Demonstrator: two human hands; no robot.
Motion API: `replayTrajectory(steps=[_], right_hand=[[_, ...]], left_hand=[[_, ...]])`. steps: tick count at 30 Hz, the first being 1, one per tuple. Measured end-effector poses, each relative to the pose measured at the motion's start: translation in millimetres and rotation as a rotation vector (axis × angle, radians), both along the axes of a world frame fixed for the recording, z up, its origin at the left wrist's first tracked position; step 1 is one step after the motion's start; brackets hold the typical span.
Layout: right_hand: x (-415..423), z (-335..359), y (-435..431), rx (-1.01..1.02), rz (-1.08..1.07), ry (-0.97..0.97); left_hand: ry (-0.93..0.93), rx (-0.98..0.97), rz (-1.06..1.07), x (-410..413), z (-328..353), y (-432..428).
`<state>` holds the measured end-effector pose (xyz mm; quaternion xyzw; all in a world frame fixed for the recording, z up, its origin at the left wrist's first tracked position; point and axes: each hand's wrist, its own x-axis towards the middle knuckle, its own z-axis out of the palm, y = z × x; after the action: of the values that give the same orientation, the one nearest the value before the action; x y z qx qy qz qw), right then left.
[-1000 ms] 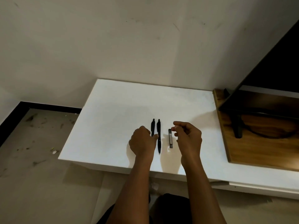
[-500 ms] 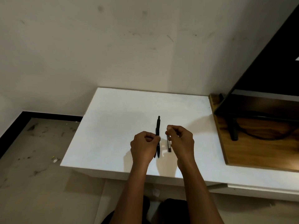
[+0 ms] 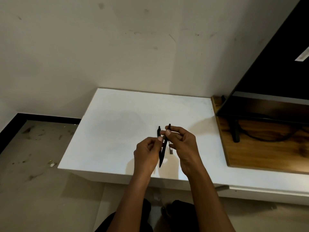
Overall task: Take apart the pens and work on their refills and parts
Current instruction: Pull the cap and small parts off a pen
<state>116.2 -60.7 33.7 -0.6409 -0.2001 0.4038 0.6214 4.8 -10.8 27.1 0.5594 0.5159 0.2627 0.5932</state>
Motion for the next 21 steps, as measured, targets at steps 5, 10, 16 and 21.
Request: replayTrajectory(steps=[5,10,16,21], right_hand=[[5,-8,4,-0.016,-0.040,-0.033],[6,-12,5,0.023,0.012,-0.084],[2,-10,7,0.029,-0.021,-0.086],[4,-7,6,0.029,-0.054,-0.054]], left_hand=[[-0.097,0.164,0.042,16,-2,18],[-0.202,0.127,-0.070,13,-5,28],[-0.239,-0.126,-0.105,5,-6,34],[-0.246,-0.119,-0.255,6,-6,31]])
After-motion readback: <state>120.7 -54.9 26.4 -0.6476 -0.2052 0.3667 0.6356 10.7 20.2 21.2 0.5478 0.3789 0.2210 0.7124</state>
